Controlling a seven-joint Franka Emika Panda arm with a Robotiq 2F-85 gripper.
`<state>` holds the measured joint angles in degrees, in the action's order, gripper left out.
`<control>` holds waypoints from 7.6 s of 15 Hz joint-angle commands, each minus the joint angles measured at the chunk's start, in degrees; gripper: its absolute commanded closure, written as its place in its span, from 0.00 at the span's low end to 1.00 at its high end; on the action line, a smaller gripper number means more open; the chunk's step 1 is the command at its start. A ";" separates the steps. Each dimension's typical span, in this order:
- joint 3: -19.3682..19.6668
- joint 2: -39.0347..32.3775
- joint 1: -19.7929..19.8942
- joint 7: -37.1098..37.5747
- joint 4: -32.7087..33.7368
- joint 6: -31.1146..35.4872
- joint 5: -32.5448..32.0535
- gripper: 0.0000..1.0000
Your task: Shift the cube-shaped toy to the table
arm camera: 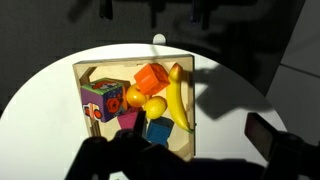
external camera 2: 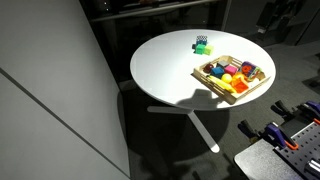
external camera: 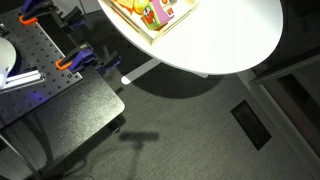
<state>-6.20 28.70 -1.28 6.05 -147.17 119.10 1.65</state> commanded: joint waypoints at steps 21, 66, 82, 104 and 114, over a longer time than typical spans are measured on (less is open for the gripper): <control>3.95 -14.84 3.99 1.62 3.25 8.65 -17.48 0.00; 14.78 -37.04 5.35 4.75 15.89 13.98 -15.64 0.96; 19.09 -46.82 6.87 17.65 26.69 13.54 -16.10 0.48; 11.35 -27.26 6.17 -13.80 14.90 -0.24 -7.30 0.00; 10.11 -15.16 5.27 -7.99 9.48 -2.14 -6.72 0.00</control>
<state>4.25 9.69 3.97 -4.16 -135.40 116.81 -5.14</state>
